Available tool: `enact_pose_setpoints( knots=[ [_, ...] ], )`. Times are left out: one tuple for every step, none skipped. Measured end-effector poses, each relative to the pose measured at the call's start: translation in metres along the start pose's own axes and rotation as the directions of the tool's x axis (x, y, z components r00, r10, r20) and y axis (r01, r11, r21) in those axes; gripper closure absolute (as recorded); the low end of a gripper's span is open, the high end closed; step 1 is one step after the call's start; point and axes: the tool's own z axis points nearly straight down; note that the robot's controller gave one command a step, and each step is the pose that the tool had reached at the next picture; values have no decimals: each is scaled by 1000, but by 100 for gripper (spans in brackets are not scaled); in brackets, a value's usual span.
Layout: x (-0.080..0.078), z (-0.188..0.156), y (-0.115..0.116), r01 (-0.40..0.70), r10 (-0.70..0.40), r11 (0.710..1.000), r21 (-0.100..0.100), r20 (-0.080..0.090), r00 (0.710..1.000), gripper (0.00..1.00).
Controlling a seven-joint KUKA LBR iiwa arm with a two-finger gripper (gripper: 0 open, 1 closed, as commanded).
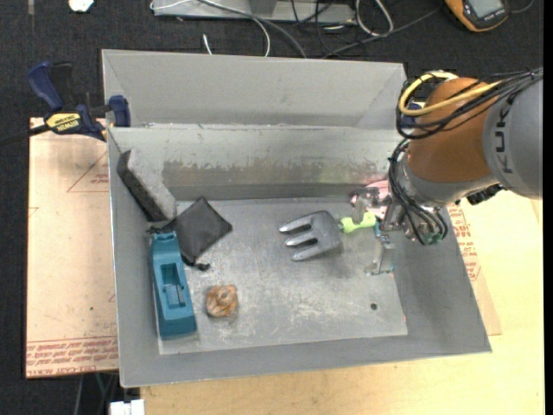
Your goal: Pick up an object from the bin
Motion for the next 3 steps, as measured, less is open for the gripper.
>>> enact_pose_setpoints(
  knots=[
    [-2, -4, 0, 2, -2, 1000, 1, 7, 1000, 0],
    [-16, 22, 15, 77, -77, 997, 5, 15, 997, 0],
    [-19, 45, 31, 158, -158, 988, 1, 6, 987, 0]
  ],
)
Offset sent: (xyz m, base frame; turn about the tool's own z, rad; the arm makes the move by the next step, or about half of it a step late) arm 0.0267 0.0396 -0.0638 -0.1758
